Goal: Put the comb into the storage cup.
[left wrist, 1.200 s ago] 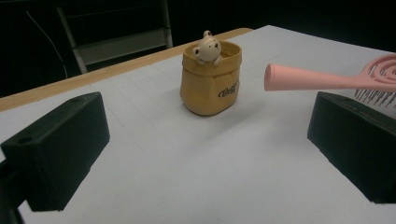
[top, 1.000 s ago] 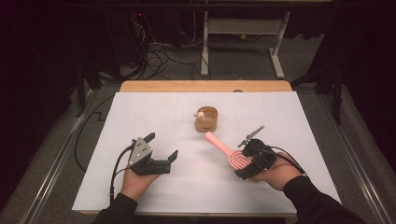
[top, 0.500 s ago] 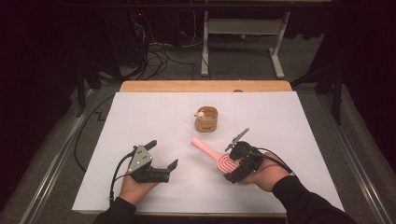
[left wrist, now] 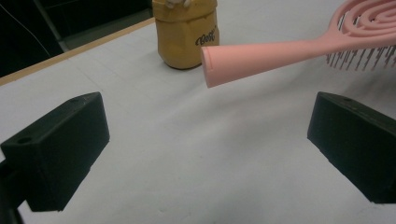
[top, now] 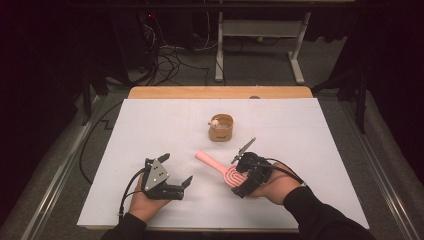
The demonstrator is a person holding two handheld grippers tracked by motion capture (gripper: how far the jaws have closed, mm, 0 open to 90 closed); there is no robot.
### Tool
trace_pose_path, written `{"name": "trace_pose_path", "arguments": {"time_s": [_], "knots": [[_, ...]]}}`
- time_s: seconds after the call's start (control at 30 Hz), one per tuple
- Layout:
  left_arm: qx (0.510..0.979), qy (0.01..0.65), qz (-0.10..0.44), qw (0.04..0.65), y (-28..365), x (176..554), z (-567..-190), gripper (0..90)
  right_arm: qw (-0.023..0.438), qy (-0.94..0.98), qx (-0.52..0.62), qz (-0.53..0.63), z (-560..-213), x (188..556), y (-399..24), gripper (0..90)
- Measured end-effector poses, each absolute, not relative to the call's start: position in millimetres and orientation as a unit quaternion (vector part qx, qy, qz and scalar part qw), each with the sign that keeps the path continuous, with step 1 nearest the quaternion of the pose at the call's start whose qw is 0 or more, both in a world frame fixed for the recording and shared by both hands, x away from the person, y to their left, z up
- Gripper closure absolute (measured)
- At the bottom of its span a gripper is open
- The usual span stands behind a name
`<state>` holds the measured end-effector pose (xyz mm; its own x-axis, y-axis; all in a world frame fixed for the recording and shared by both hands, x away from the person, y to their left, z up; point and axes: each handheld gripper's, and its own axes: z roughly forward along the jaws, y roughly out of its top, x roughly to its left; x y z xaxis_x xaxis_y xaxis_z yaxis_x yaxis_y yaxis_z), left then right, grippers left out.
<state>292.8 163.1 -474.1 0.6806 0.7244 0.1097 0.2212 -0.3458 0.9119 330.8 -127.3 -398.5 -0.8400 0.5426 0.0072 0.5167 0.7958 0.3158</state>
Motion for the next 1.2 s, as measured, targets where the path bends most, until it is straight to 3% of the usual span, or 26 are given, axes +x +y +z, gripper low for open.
{"name": "trace_pose_path", "arguments": {"time_s": [0.83, 1.2], "knots": [[0.807, 0.246, 0.31, 0.437, 142.9, 285.4, -480.4, 0.0, 0.037, 0.957, 0.248, 0.144, -397.8, 326.4, -97.7, 20.1], [0.83, 0.206, 0.357, 0.377, 128.0, 279.7, -486.2, 0.0, 0.034, 0.96, 0.239, 0.143, -404.1, 328.3, -87.8, 20.1]]}}
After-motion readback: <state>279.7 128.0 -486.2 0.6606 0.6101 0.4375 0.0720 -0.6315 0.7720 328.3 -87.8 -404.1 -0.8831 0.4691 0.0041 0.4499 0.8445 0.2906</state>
